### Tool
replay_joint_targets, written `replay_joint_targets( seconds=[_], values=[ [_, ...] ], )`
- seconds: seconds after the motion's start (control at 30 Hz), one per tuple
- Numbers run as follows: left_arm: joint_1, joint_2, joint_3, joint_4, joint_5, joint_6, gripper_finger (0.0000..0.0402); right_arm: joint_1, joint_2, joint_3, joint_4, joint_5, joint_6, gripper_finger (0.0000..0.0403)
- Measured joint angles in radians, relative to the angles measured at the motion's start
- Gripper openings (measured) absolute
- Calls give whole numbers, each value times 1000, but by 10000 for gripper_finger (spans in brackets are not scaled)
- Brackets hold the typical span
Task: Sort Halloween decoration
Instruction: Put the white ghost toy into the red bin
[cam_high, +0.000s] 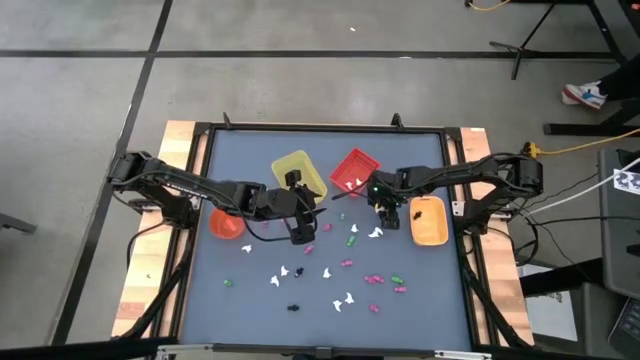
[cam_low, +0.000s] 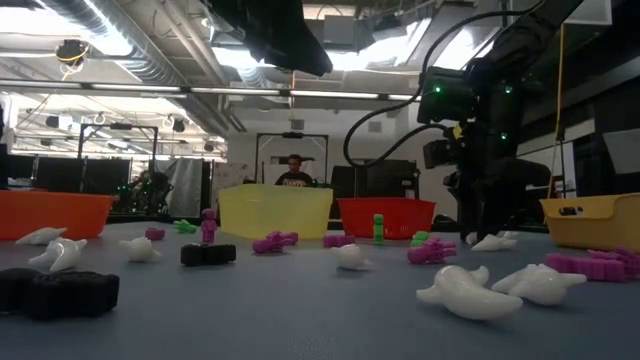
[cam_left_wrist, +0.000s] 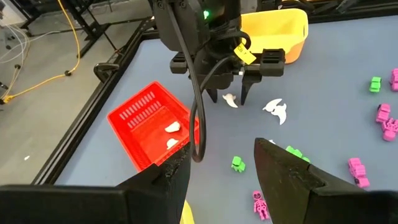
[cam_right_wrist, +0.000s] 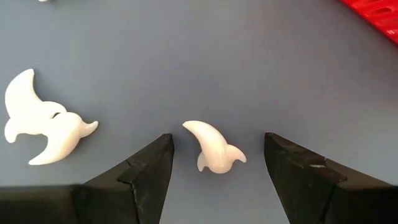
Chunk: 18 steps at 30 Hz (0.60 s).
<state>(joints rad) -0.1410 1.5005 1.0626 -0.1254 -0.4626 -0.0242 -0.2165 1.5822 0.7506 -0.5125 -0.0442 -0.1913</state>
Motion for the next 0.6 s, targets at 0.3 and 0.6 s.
replay_joint_targets(
  seconds=[0.3,0.6],
  values=[
    [0,0,0,-1,0,0,160,0,2,-2,-3,4,0,242],
    [0,0,0,-1,0,0,160,1,2,-2,-4,-1,0,157]
  ],
)
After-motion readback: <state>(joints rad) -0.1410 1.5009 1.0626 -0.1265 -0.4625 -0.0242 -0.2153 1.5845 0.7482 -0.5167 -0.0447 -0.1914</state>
